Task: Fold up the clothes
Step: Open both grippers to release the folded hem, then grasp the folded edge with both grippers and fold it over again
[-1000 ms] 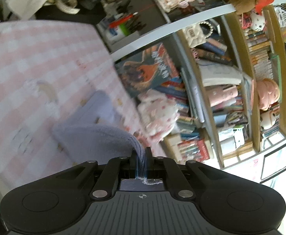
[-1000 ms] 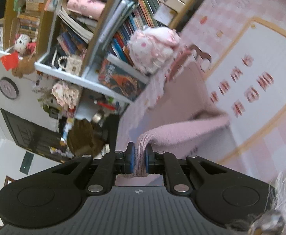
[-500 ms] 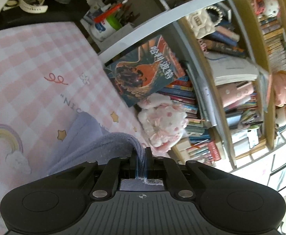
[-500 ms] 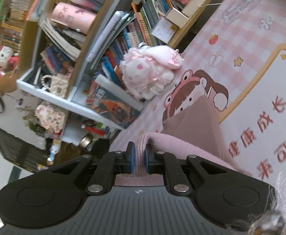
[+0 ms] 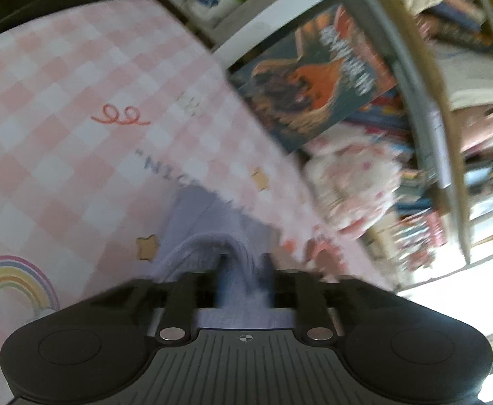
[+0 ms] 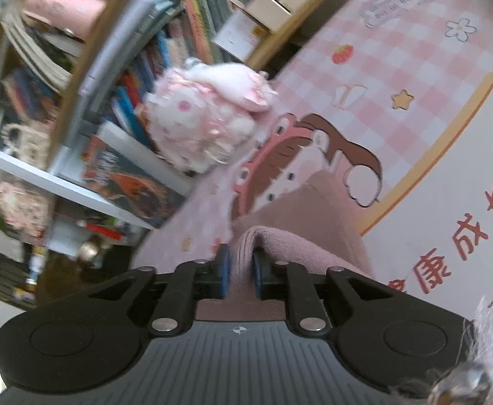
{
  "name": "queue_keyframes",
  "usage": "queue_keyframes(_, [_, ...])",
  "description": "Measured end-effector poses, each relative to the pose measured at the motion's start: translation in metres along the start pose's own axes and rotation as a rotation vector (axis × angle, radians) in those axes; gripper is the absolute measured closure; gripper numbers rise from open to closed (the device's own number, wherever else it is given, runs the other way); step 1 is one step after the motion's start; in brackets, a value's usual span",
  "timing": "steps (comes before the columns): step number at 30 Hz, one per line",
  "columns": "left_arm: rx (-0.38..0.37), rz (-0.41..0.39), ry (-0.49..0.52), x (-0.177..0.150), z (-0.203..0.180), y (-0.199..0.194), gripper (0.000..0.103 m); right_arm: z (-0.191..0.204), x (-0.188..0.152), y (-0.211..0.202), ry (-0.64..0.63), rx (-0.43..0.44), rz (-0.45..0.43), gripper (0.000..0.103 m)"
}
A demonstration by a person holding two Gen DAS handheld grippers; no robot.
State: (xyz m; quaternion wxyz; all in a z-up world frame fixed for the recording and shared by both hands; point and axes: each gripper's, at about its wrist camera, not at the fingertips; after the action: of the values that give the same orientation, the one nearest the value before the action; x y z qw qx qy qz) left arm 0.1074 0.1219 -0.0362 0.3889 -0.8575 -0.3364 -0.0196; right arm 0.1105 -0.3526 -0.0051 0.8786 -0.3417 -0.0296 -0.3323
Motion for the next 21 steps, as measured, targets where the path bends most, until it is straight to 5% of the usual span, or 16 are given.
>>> queue_keyframes(3, [0.053,-0.047,0.077,0.005,0.0,-0.009,0.051,0.007,-0.002,0.002,-0.062,-0.072,-0.044,0.057])
queue_keyframes(12, [0.21,-0.101,0.472,-0.018,-0.015,-0.009,0.054,0.036,-0.025,0.019,-0.584,-0.44,-0.05,0.059])
queue_keyframes(17, [0.299,-0.108,0.676,-0.028,-0.037,0.027,0.054,0.034,-0.028,0.05,-0.727,-0.525,-0.02,0.067])
queue_keyframes(19, [0.303,-0.071,0.697,-0.024,-0.041,0.039,0.1,0.032,-0.023,0.064,-0.745,-0.536,0.006,0.087])
queue_keyframes(21, [0.258,-0.055,0.648,-0.015,-0.04,0.034,0.099,0.033,-0.016,0.068,-0.728,-0.52,0.024,0.096])
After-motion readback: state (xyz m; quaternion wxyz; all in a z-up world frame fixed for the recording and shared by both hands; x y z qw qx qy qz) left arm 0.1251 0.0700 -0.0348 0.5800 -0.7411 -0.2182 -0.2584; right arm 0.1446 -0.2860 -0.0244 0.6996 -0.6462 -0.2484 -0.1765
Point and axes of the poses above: each gripper's, at about its wrist camera, not at the fingertips, and y roughly the way its jaws point, z to its left, x to its top, and after that the axes turned 6 degrees about z, right-handed
